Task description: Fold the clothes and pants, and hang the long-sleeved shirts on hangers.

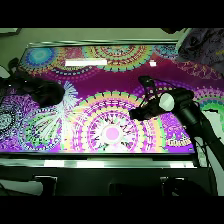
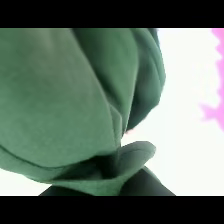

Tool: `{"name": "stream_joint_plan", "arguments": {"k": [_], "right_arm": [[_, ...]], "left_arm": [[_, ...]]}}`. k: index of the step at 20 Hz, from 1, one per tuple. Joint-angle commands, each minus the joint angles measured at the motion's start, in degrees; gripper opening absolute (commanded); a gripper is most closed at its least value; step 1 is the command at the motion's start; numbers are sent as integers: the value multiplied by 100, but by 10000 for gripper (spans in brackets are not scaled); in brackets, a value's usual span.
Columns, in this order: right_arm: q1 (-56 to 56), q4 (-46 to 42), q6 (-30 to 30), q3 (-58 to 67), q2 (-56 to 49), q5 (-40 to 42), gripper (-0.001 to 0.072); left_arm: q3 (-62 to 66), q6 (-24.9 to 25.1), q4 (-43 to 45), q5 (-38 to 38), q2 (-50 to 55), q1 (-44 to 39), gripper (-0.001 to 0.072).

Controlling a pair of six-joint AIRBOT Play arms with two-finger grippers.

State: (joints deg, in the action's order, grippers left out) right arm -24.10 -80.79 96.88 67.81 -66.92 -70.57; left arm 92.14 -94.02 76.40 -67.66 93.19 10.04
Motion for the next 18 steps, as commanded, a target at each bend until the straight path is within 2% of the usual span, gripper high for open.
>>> {"name": "stream_joint_plan", "arguments": {"k": [1,3,4,7,10,11,12,13,14,16,18], "right_arm": [[-2,-286,-28,4,28,-684,101],[-4,-345,-26,4,125,-868,260],[-4,-350,-26,4,195,-931,290],[-2,-352,-31,2,400,-1084,290],[-2,-350,-46,2,529,-1095,290],[-4,-352,-46,2,535,-1069,291],[-2,-352,-44,2,535,-1014,306],[-2,-365,-44,2,535,-925,361],[-2,-415,-44,2,535,-859,395],[2,-846,-33,2,538,-859,488],[92,-1355,105,-42,535,-649,499]], "left_arm": [[-1473,-472,-496,-275,-1386,-1285,9],[-2367,-885,-863,15,-2052,-2173,10],[-2708,-1108,-994,205,-2271,-2621,10],[-3351,-1982,-1045,894,-2468,-3995,12],[-3587,-2485,-1043,1740,-2236,-5104,16],[-3591,-2555,-1043,1980,-2096,-5359,82],[-3589,-2559,-1040,2162,-1989,-5473,344],[-3582,-2559,-1040,2236,-1941,-5438,644],[-3552,-2531,-1040,2162,-1976,-5228,700],[-3412,-2079,-1027,1633,-2216,-4500,700],[-3357,-1497,-999,1178,-2599,-3539,699]]}}
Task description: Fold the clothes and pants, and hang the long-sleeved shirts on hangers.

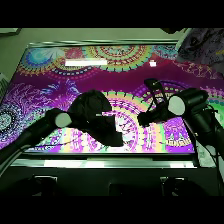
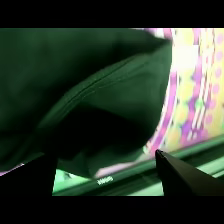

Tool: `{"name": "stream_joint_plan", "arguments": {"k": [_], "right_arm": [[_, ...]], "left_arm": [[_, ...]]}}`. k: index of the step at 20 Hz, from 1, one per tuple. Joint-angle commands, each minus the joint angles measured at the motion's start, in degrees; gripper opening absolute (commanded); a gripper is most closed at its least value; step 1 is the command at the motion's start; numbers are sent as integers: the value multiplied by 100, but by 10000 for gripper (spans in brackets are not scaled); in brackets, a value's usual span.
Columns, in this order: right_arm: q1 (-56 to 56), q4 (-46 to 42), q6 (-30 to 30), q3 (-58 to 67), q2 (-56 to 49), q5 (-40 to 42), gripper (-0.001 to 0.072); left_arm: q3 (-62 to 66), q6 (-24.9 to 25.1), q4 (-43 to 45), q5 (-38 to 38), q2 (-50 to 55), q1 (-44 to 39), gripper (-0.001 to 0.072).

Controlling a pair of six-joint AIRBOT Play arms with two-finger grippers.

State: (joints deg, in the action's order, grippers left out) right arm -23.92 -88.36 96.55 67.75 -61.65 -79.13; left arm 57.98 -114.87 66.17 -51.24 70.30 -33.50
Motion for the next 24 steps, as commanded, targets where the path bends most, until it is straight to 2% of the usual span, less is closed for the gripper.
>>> {"name": "stream_joint_plan", "arguments": {"k": [1,3,4,6,8,11,14,18,19,20,21,23,24], "right_arm": [[365,-203,262,-184,9,463,498],[1202,1390,31,-883,4,933,500],[1646,2529,-472,-1482,4,1204,501],[2009,4030,-1257,-2494,4,1650,502],[1897,5066,-1832,-3366,2,2223,591],[1189,6039,-2260,-4151,-20,3143,594],[387,6301,-2374,-4210,-415,3849,594],[-74,7440,-3206,-4210,-1134,4240,585],[-74,7893,-3589,-4210,-1272,4170,531],[-74,8286,-3947,-4210,-1349,4157,430],[-74,8529,-4229,-4197,-1366,4135,283],[-57,8548,-4345,-4098,-1357,4039,39],[-57,8531,-4343,-4044,-1355,3974,35]], "left_arm": [[59,879,24,-625,-485,1342,698],[57,1235,22,-833,-708,2273,698],[57,1325,24,-896,-748,2645,697],[52,1526,22,-1005,-739,3276,697],[52,1731,24,-988,-732,3729,697],[52,1759,24,-981,-732,4205,677],[52,1757,24,-979,-732,4413,676],[52,1552,0,-1217,-715,4457,678],[52,1523,0,-1362,-675,4498,678],[50,1523,0,-1508,-595,4546,678],[35,1589,-15,-1591,-494,4603,679],[-26,1906,-173,-1591,-214,4682,679],[-46,2218,-415,-1578,20,4699,679]]}}
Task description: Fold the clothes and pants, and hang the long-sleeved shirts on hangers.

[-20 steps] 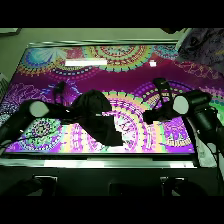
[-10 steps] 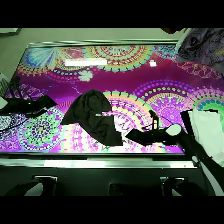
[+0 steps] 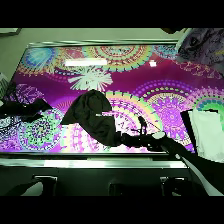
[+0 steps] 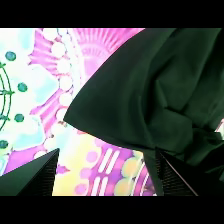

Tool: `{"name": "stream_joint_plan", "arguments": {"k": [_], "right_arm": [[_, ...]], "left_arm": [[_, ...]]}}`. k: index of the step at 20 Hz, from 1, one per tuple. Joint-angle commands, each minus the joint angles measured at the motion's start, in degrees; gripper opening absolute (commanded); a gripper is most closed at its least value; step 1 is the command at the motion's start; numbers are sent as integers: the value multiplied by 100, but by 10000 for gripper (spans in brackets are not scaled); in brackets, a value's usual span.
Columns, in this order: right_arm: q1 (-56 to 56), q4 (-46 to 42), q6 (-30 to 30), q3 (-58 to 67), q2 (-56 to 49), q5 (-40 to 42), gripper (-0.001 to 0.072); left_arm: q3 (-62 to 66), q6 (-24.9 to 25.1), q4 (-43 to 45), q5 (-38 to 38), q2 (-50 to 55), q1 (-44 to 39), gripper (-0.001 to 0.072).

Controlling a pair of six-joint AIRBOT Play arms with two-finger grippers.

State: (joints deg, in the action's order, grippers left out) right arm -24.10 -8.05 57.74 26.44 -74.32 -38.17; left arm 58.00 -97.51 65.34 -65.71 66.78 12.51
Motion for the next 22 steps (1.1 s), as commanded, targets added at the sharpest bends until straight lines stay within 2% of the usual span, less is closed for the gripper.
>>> {"name": "stream_joint_plan", "arguments": {"k": [1,4,7,12,15,16,17,19,20,21,22], "right_arm": [[-39,487,-446,131,-72,-188,35],[-39,313,-92,157,13,-310,35],[-39,26,240,157,138,-391,35],[-39,-450,789,157,407,-385,35],[-39,-485,885,157,481,-431,35],[-39,-487,918,157,505,-455,35],[-39,-487,922,157,544,-481,34],[-39,-494,953,157,684,-470,34],[-39,-557,1003,157,785,-424,34],[-39,-721,1169,160,898,-356,34],[-39,-984,1401,164,1043,-280,33]], "left_arm": [[-48,789,-570,-125,627,96,678],[-44,1478,-1147,70,1462,92,677],[-44,1773,-1248,275,2028,92,676],[-44,1803,-1246,291,2247,66,676],[-44,1759,-1401,527,2402,-9,671],[-44,1764,-1598,584,2476,-46,608],[-44,1808,-1792,647,2549,-92,459],[-37,1808,-2013,844,2636,-205,217],[-11,1810,-2055,946,2649,-258,66],[52,1810,-2059,1032,2647,-313,17],[192,1810,-2059,1027,2645,-348,16]]}}
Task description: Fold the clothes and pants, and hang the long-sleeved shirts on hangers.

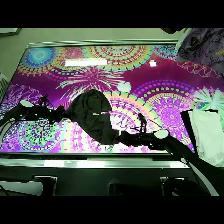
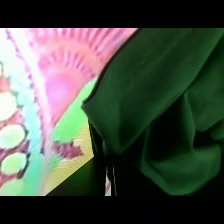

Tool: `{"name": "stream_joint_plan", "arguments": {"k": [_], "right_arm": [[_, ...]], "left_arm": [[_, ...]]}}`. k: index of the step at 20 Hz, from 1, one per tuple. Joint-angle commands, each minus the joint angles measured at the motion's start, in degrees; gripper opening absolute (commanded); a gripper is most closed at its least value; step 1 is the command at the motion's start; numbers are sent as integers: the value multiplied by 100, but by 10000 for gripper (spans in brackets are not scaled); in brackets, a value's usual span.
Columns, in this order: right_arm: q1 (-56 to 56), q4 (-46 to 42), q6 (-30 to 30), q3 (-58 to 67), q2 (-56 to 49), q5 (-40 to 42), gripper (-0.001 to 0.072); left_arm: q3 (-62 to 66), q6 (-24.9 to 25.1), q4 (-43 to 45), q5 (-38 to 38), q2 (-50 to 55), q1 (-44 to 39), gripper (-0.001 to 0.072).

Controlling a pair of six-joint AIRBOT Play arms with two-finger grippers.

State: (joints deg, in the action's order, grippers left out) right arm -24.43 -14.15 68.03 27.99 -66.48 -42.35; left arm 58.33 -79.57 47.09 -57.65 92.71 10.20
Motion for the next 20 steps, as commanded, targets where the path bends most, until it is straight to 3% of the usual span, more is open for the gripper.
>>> {"name": "stream_joint_plan", "arguments": {"k": [1,4,6,9,11,15,17,20], "right_arm": [[-7,-761,647,59,396,173,33],[-7,-2876,1816,807,723,4,33],[-7,-4634,2459,1893,754,-538,33],[-7,-6876,2734,4030,756,-1613,33],[-7,-7783,2660,5482,756,-2212,34],[-7,-8314,2170,7569,1034,-2699,34],[-7,-8345,2216,7914,1388,-2702,34],[-7,-8297,2472,7954,1926,-2839,34]], "left_arm": [[352,15,-229,199,17,-136,14],[1137,7,-72,160,-291,-129,12],[1919,-103,278,22,-597,-129,12],[3353,-562,1335,-188,-1244,-129,12],[4216,-887,2081,-190,-1797,-129,12],[5152,-1558,3353,-186,-3051,-129,12],[5158,-1917,3851,-267,-3685,-129,13],[5158,-2026,4155,-588,-4365,-129,13]]}}
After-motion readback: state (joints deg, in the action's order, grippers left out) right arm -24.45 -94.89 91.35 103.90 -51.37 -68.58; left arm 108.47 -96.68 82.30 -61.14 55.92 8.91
